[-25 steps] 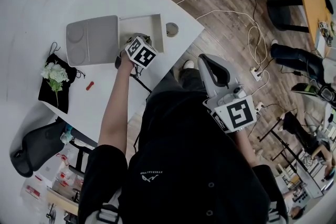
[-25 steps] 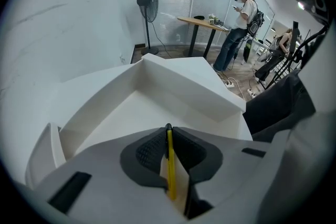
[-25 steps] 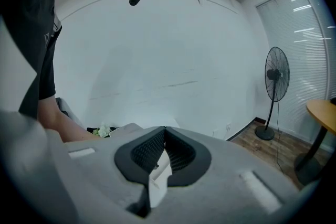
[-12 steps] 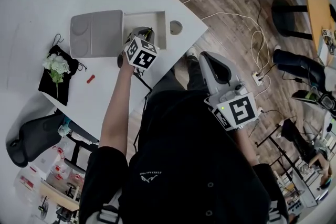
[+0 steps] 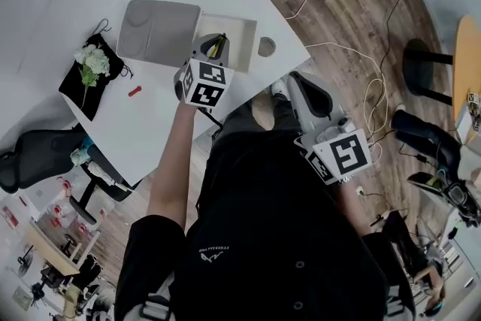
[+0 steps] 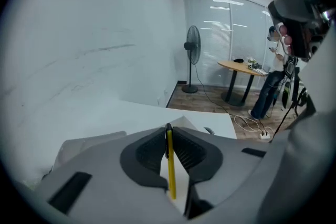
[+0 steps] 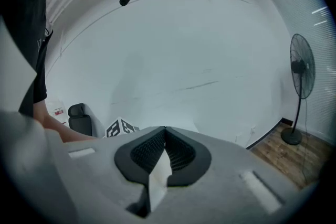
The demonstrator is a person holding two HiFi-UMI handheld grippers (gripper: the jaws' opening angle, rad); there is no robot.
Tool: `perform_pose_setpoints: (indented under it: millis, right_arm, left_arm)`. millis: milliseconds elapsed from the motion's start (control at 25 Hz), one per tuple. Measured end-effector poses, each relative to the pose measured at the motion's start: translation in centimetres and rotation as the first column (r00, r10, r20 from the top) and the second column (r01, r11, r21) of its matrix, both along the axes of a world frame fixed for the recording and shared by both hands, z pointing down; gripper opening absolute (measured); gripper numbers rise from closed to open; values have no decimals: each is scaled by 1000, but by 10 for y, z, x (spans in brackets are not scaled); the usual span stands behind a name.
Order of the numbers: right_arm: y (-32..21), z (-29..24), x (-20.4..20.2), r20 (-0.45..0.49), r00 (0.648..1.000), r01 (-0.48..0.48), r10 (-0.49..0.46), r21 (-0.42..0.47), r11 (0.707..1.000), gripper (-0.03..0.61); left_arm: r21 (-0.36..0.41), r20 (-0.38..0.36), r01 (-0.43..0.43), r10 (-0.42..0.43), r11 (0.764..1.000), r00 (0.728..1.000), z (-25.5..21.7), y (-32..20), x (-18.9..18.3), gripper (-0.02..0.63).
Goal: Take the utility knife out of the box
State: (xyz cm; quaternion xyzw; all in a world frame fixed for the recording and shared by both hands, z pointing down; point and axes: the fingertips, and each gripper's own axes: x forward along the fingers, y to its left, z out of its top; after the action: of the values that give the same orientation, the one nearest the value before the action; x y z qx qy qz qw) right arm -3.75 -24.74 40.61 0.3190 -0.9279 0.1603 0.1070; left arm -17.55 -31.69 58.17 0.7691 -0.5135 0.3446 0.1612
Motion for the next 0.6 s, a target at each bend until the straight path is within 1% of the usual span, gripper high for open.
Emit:
perform_pose_setpoints:
  millis: [120, 280, 480, 600]
  right_arm:
    - [-1, -1, 1, 8, 998, 58, -58, 4, 998, 6]
    - [-2, -3, 3, 5, 990, 139, -139, 14, 990, 6]
    - [1, -5, 11, 7, 976, 217, -217, 23, 976, 5]
    - [4, -6, 17, 9, 966, 256, -257, 32, 966, 5]
  left_arm:
    - [45, -48, 98, -96, 994, 994, -21, 3, -7, 43]
    - [87, -163, 225, -209, 970, 964, -47, 12, -7, 43]
    - [173, -218, 323, -284, 930, 934, -80, 26, 3, 43]
    - [225, -280, 392, -326, 892, 903, -102, 37, 11, 43]
